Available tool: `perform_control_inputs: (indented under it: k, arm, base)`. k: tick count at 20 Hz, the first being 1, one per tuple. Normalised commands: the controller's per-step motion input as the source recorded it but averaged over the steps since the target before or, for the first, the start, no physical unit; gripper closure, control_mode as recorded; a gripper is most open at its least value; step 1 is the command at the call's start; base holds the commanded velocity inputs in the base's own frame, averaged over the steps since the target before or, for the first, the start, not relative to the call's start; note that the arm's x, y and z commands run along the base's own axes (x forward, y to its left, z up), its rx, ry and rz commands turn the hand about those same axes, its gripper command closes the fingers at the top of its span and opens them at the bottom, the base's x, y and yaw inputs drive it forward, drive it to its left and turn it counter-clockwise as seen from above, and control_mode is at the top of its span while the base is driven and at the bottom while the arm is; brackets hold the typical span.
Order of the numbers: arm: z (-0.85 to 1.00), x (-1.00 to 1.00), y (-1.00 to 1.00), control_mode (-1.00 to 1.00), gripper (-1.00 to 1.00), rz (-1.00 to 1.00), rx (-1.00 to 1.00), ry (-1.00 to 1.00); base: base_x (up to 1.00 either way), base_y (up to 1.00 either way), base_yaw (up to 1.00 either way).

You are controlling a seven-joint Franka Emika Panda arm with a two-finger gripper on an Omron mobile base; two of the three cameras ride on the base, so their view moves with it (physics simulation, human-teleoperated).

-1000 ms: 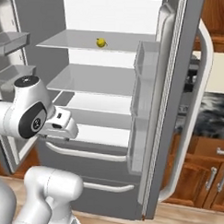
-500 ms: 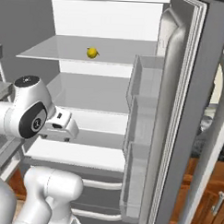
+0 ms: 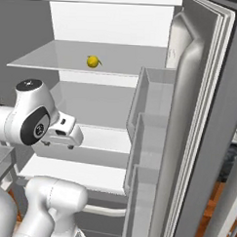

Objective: Retrieve a lemon from the fridge and place it on the cutting board with the fish.

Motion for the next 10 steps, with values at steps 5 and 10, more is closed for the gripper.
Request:
perform_control_inputs:
  k: [5,10]
  arm:
    - [0.0,0.0,0.0,1.0,-1.0,0.0,0.0,0.0]
    - [0.0,0.0,0.0,1.0,-1.0,0.0,0.0,0.0]
  base:
    - [0.54,0.0,0.0]
    - [0.04,0.0,0.0]
